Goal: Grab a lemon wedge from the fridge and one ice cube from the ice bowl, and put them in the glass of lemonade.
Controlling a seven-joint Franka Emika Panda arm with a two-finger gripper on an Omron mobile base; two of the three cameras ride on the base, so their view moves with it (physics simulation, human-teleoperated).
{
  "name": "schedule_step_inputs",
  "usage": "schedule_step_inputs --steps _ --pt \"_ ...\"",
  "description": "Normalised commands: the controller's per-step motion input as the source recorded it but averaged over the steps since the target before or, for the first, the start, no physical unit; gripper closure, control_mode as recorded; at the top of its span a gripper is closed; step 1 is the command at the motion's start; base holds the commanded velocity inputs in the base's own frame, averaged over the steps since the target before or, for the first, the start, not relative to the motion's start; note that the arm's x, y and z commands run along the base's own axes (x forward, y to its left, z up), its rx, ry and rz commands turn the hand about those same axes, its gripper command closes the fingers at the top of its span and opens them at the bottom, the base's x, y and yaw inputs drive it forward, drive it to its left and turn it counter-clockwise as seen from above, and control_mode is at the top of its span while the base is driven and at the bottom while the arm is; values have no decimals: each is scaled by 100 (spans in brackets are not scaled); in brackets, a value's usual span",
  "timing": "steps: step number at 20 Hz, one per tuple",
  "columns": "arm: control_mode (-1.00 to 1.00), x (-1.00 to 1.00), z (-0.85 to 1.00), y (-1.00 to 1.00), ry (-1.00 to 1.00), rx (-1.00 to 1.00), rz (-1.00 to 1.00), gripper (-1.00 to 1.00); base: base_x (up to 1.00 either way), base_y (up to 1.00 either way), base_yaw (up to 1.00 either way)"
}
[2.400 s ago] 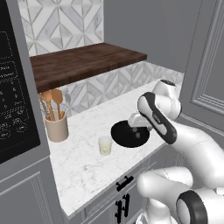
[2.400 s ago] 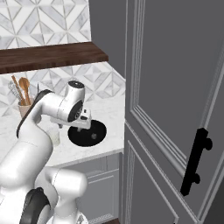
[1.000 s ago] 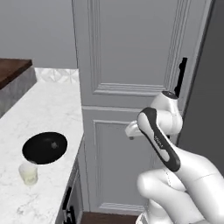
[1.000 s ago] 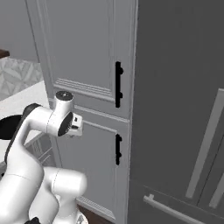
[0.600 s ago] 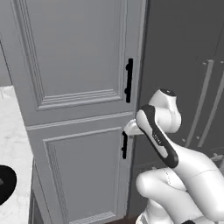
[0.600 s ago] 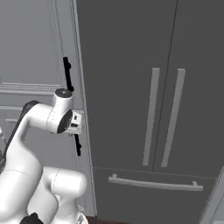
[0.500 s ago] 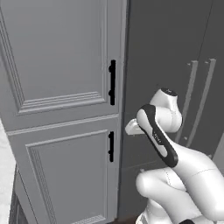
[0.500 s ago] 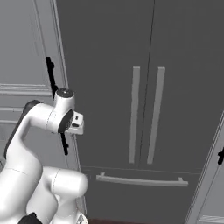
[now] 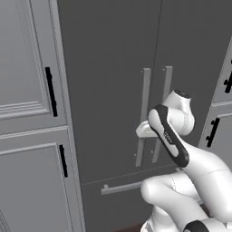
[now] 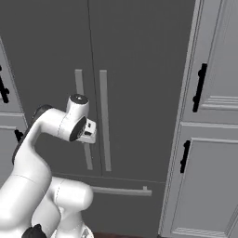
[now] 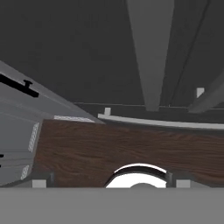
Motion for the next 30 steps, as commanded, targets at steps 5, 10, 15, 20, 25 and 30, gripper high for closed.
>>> schedule_step_inputs --steps 5,10,15,20,25,30 --pt "100 0 0 0 0 0 0 -100 -34 -45 19" --pt "100 0 0 0 0 0 0 -100 -51 -59 3" --pt "100 0 0 0 0 0 0 -100 -52 -6 -6" --pt "100 0 0 0 0 0 0 -100 -11 21 -12" --pt "100 0 0 0 0 0 0 -100 -23 26 -7" --pt "100 0 0 0 0 0 0 -100 0 0 -1"
